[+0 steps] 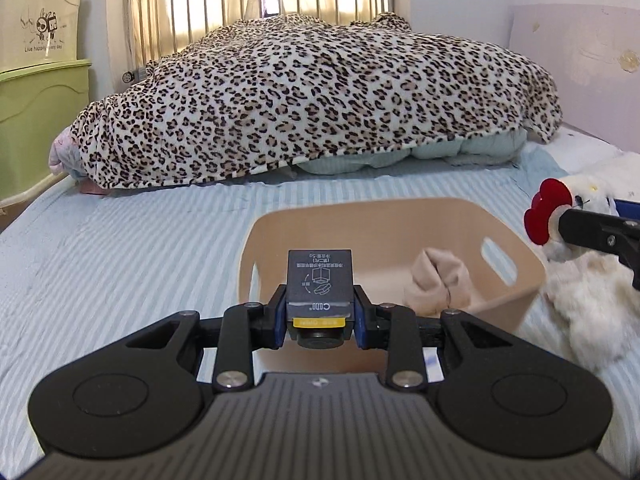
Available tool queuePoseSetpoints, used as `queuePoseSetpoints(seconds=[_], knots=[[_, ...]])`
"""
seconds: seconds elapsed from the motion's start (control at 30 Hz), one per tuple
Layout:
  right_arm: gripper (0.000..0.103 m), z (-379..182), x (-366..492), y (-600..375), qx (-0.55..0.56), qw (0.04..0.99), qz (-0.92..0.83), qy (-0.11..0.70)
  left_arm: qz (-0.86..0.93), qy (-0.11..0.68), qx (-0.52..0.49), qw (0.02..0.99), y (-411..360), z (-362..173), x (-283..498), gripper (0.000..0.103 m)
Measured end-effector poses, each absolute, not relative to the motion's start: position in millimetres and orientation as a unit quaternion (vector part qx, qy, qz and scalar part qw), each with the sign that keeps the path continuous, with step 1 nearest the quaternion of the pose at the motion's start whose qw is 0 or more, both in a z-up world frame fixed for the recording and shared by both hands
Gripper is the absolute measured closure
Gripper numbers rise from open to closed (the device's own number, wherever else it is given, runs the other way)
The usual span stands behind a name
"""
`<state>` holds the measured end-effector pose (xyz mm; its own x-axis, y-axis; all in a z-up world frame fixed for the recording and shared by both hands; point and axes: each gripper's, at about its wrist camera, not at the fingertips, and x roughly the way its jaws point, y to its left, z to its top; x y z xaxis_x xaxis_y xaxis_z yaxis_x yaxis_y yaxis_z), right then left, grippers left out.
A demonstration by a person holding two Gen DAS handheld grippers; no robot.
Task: Organize objects
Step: 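Lift both items over the beige bin and open both tools to release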
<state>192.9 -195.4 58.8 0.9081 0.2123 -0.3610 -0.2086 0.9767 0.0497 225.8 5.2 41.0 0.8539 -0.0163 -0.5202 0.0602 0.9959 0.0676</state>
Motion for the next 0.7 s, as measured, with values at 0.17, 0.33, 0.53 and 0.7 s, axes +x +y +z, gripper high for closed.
queuePoseSetpoints(seconds=[0.17,0.33,0.53,0.7], knots=[[0.054,59.5,232.3,-192.0,0.012,0.974,0.106,0.198,-0.014,0.286,0.031,0.958,-7.1,35.0,268.2,0.069],[0.054,41.1,271.9,-183.7,-0.002,0.969,0.101,0.227,0.005,0.312,0.026,0.95,-13.0,15.4,303.3,0.07],[0.053,16.2,299.3,-171.9,-0.011,0.961,0.095,0.258,-0.007,0.33,0.035,0.943,-15.6,-5.4,325.5,0.07],[0.047,3.8,304.3,-164.4,-0.019,0.959,0.089,0.27,-0.008,0.345,0.044,0.938,-15.5,-14.2,324.9,0.069]])
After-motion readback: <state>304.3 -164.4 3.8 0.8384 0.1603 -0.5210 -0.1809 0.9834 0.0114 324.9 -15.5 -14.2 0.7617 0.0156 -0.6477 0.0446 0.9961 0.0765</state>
